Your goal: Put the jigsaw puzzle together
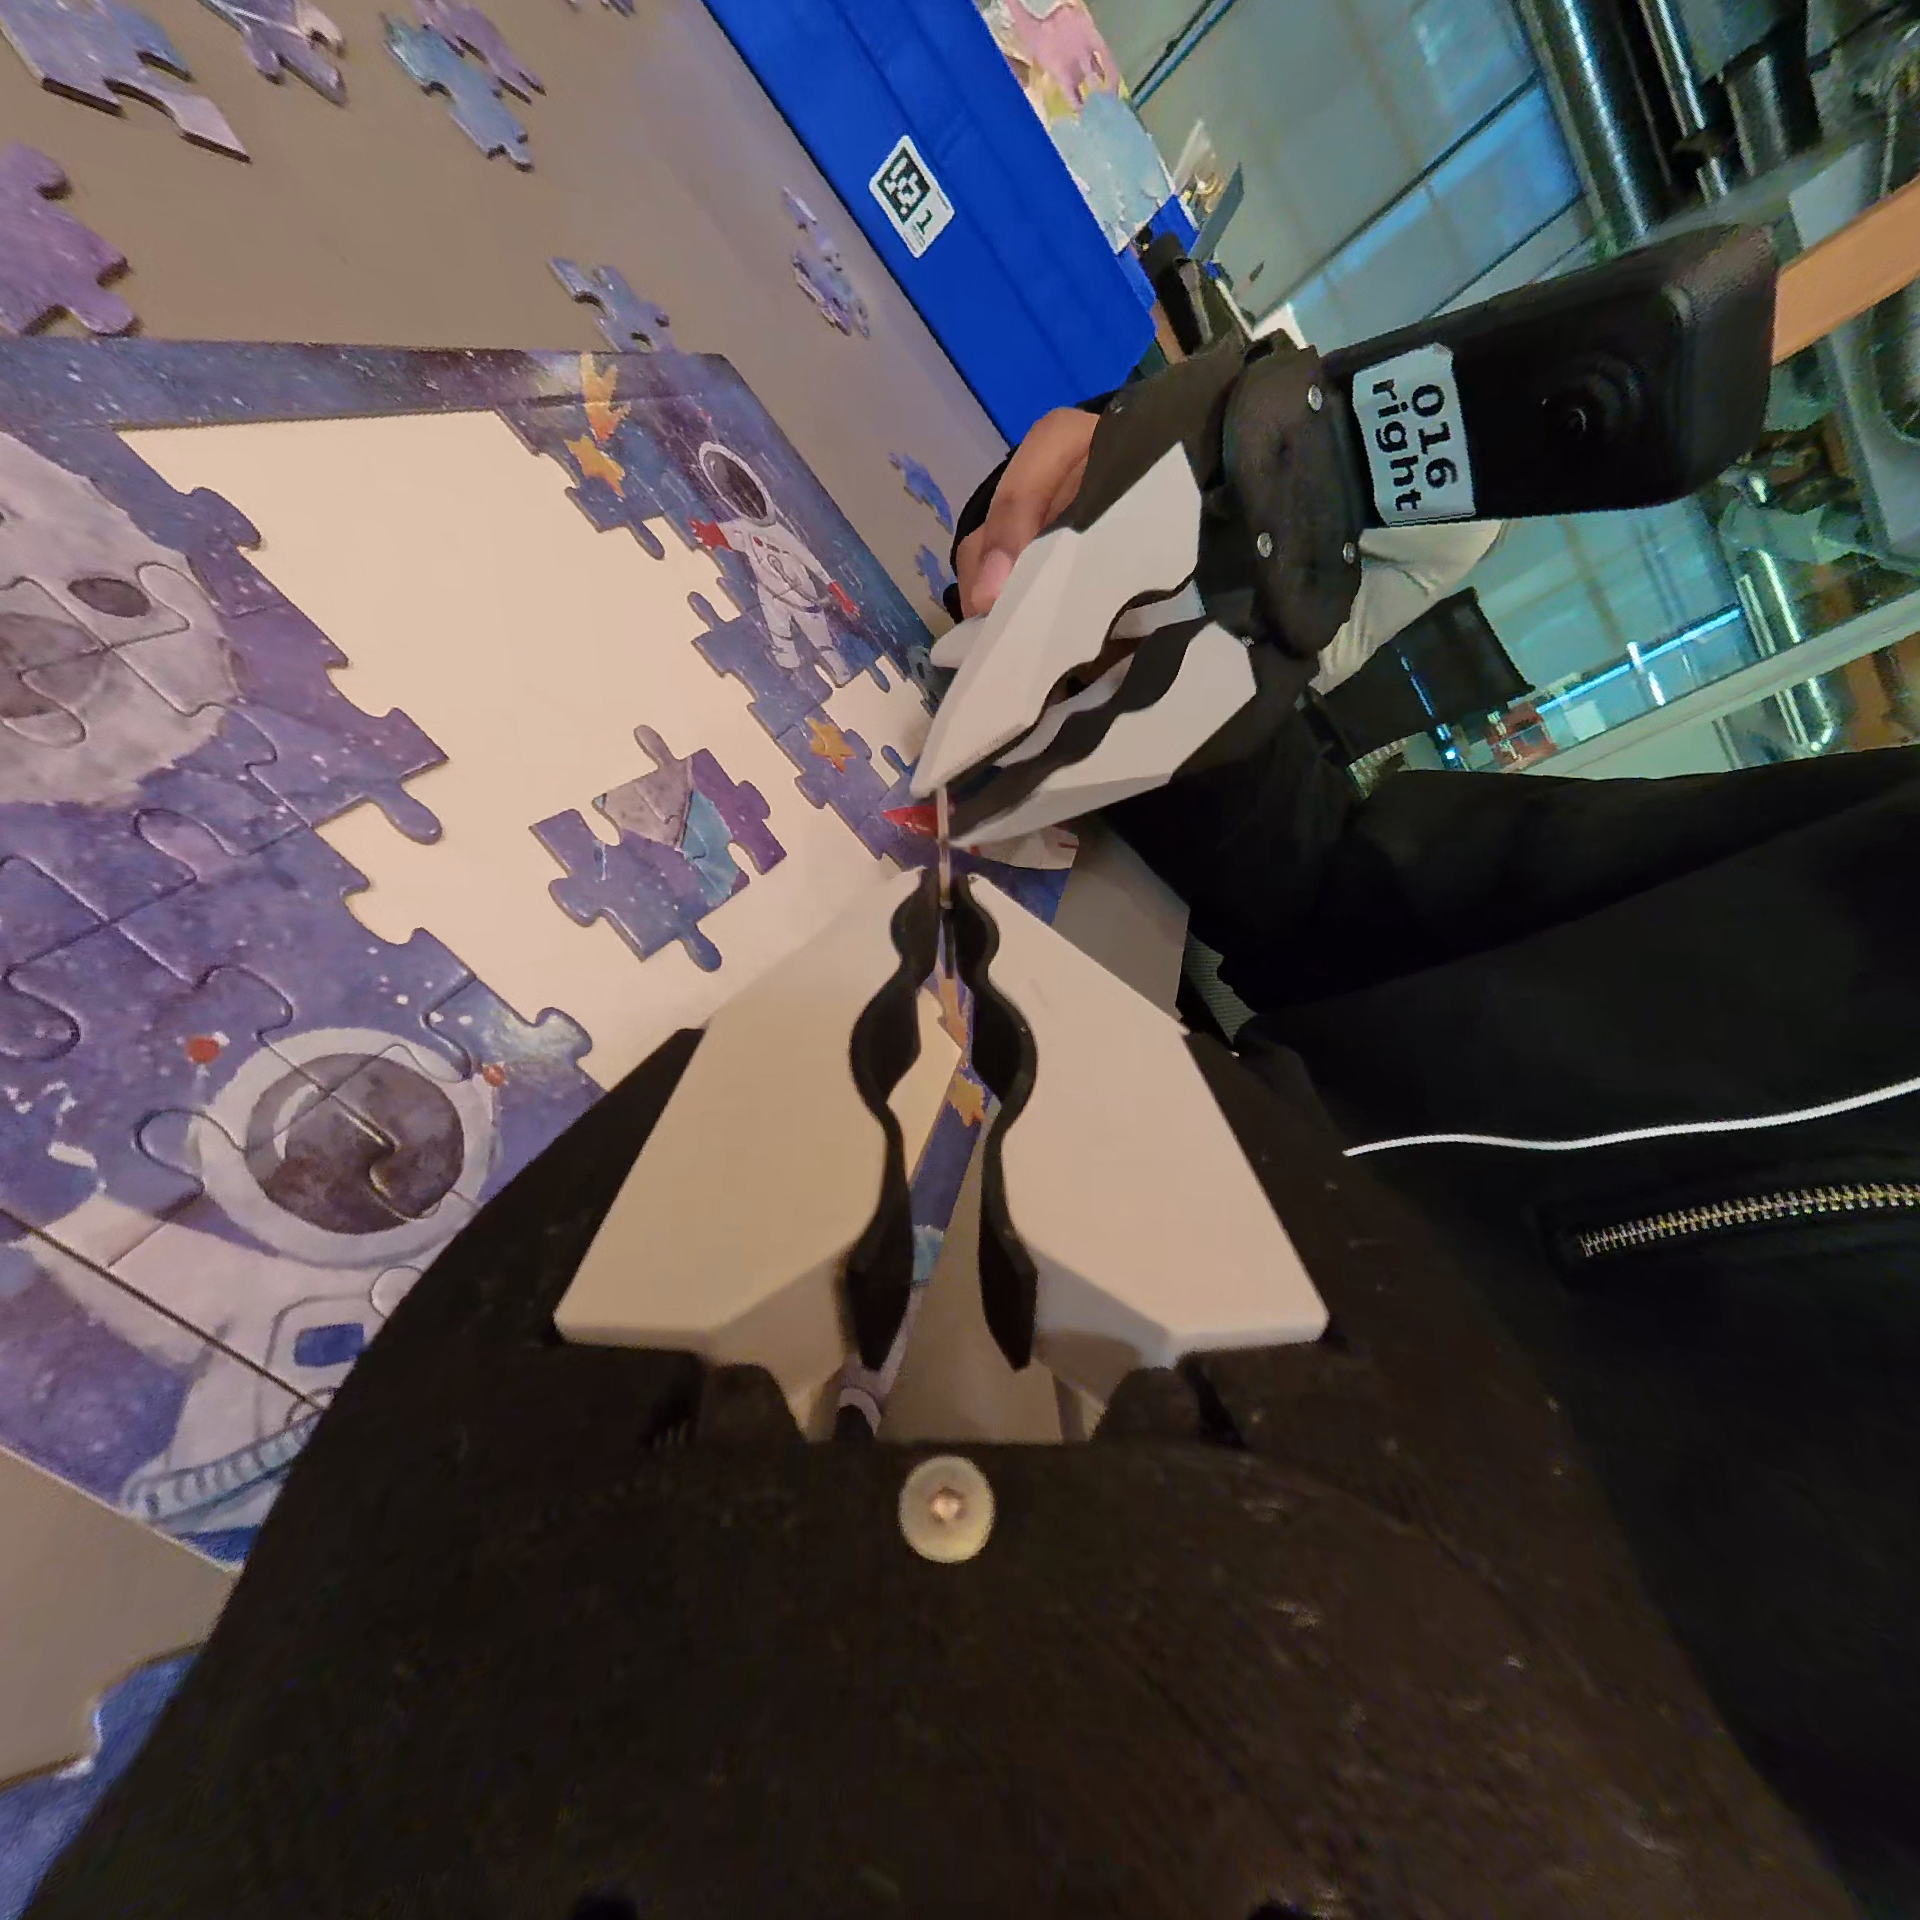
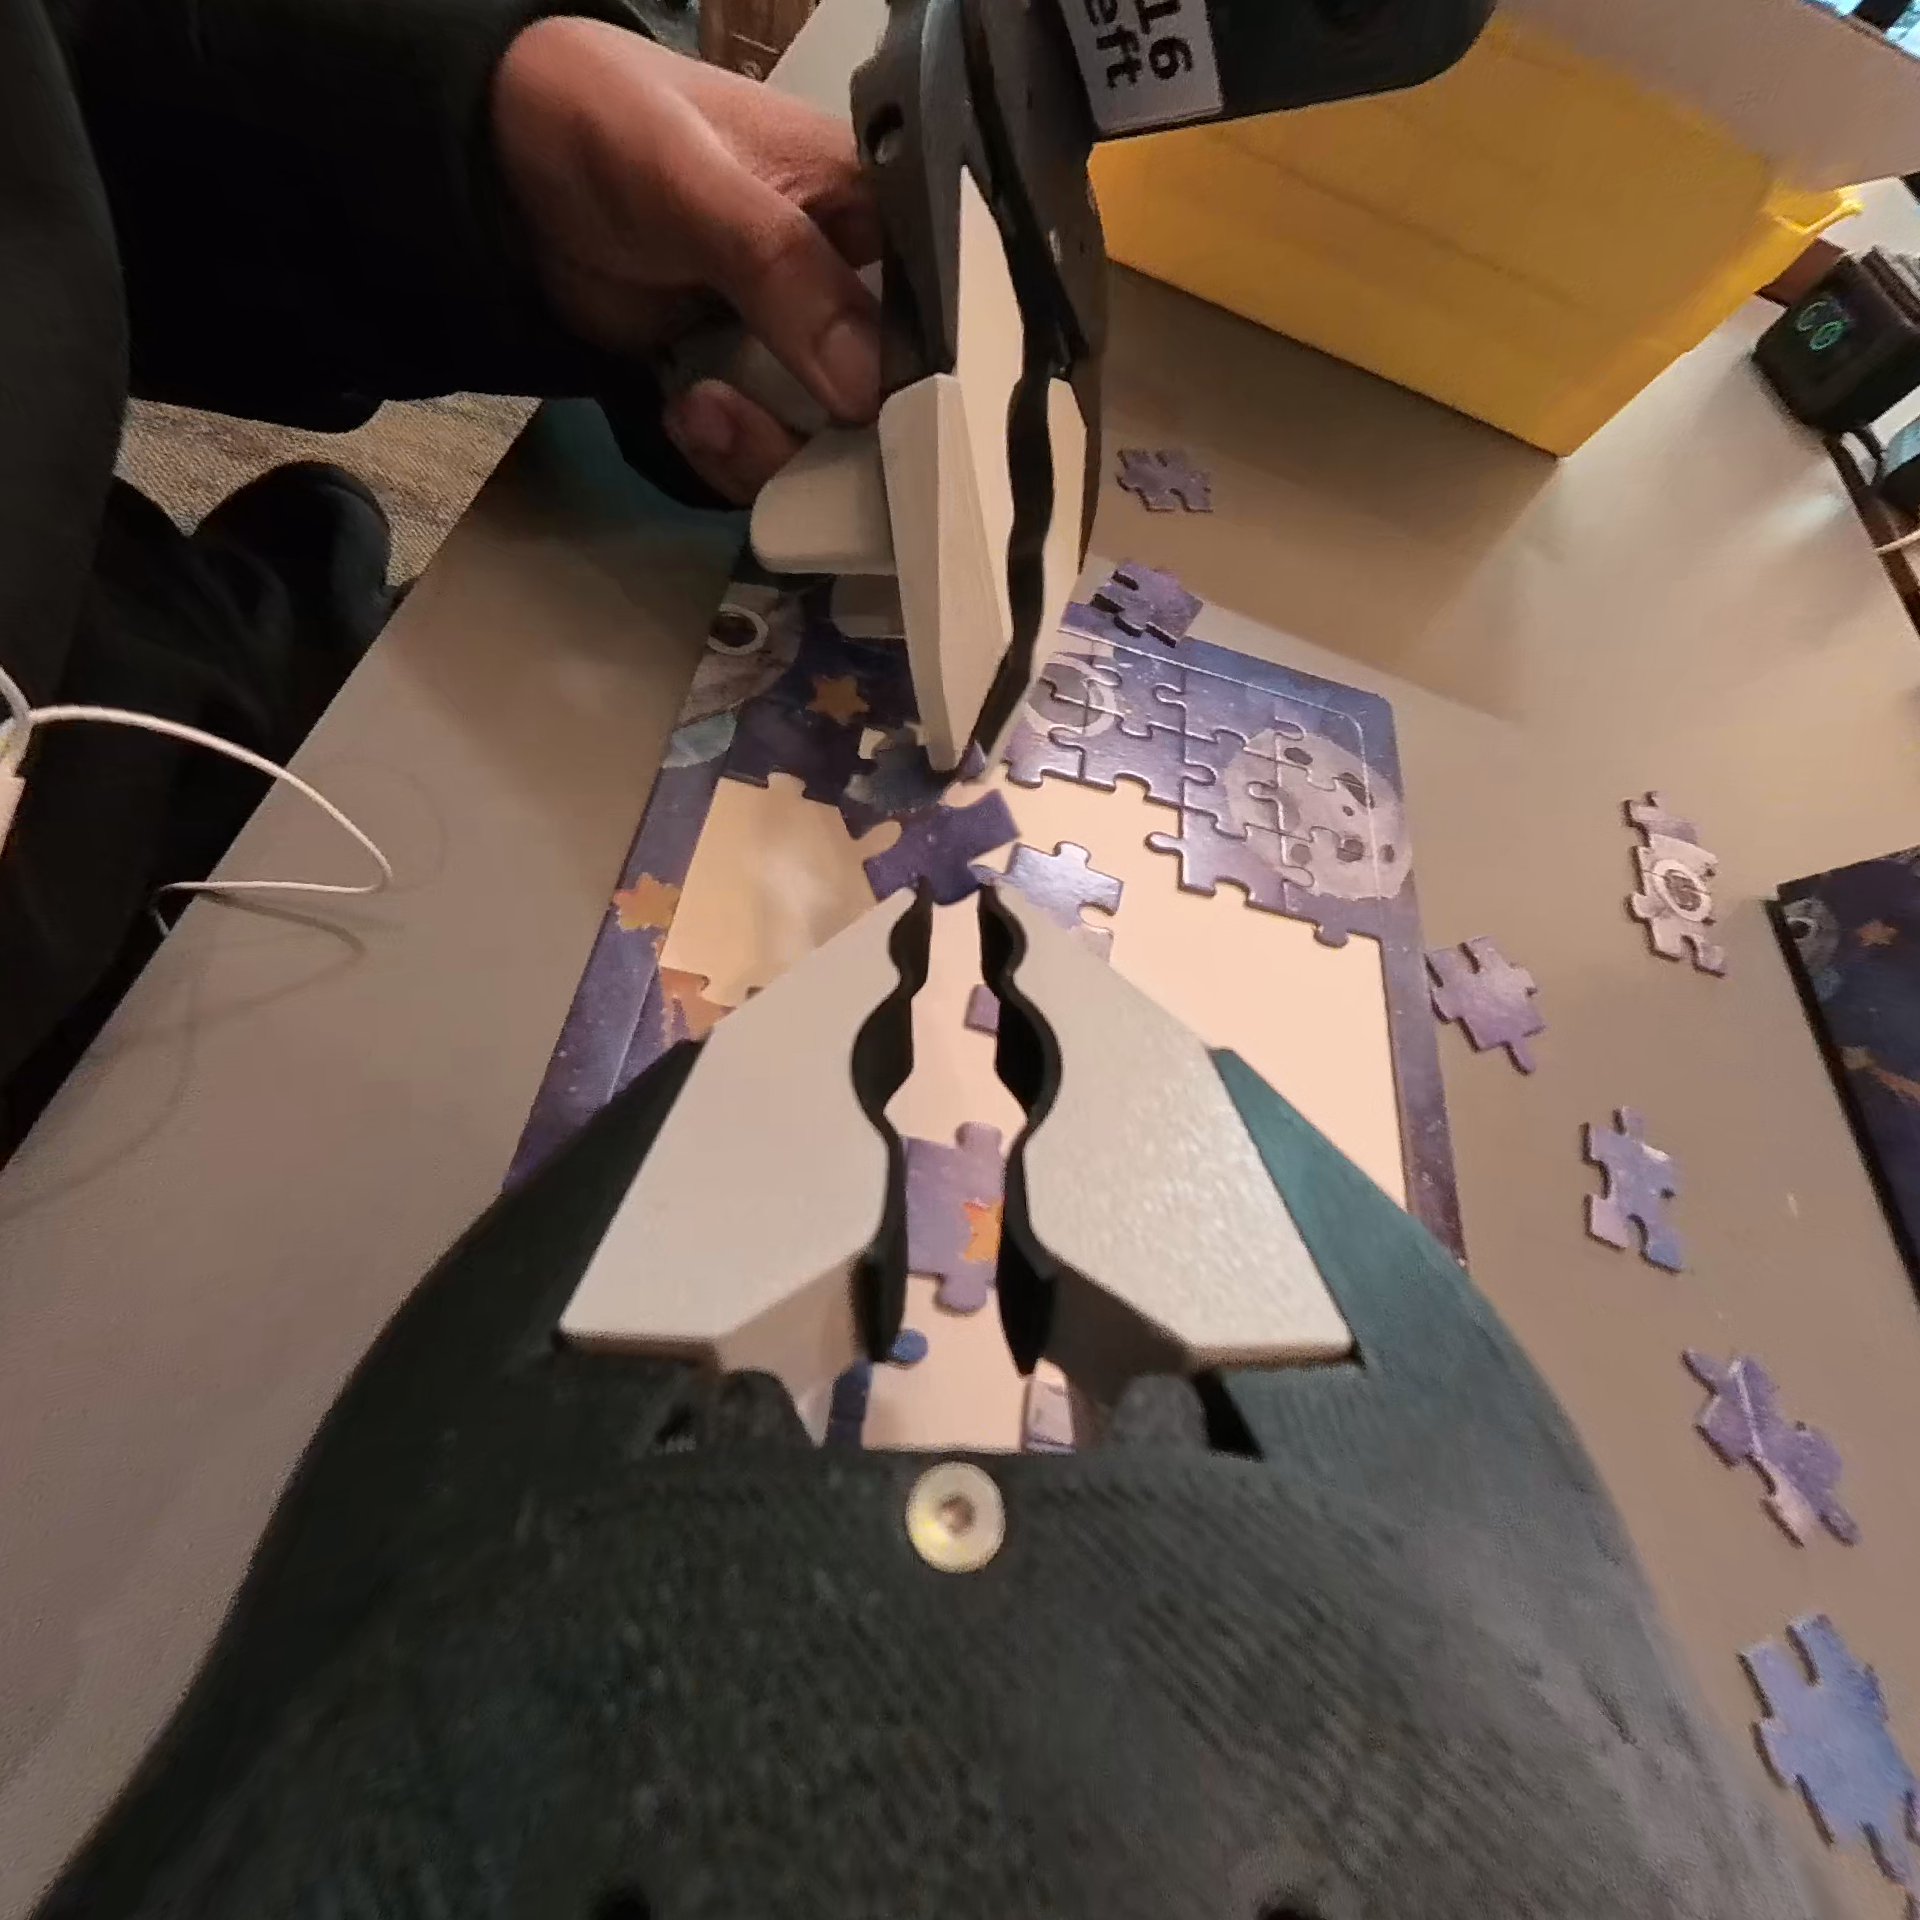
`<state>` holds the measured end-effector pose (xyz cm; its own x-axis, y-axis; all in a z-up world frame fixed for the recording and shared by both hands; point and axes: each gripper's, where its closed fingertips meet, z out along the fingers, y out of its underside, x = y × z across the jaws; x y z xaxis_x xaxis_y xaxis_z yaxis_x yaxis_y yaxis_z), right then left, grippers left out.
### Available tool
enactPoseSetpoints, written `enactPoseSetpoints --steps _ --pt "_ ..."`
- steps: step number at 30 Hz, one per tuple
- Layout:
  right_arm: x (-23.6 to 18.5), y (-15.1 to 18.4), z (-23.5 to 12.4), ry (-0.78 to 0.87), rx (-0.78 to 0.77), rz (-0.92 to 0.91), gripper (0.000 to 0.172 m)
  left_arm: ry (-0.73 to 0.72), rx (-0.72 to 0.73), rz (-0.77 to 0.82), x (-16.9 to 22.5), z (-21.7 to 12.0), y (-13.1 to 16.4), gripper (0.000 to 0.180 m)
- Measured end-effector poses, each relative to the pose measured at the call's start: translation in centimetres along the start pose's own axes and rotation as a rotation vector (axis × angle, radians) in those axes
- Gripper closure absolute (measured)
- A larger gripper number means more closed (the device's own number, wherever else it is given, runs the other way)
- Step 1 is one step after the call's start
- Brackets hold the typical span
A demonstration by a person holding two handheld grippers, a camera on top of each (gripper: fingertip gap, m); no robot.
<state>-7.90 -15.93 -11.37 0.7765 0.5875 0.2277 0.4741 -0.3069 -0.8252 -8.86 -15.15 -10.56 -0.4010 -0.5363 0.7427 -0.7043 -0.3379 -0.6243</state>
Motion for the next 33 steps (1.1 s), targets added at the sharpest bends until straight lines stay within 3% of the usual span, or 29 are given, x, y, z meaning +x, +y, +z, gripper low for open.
enactPoseSetpoints --steps 12,24,33 --pt "2.1 -0.3 -0.3 0.124 0.023 0.033 0.169 0.000 0.071 -0.058 -0.7 -0.4 -0.8 0.180" --pt "2.3 -2.1 0.5 0.189 0.093 0.050 0.132 0.037 0.230 -0.101 -0.6 -1.4 -2.8 0.180" --pt "4.4 -1.8 -0.4 0.325 0.066 0.046 0.138 0.065 0.219 -0.115 -0.3 -1.0 -2.6 0.180"
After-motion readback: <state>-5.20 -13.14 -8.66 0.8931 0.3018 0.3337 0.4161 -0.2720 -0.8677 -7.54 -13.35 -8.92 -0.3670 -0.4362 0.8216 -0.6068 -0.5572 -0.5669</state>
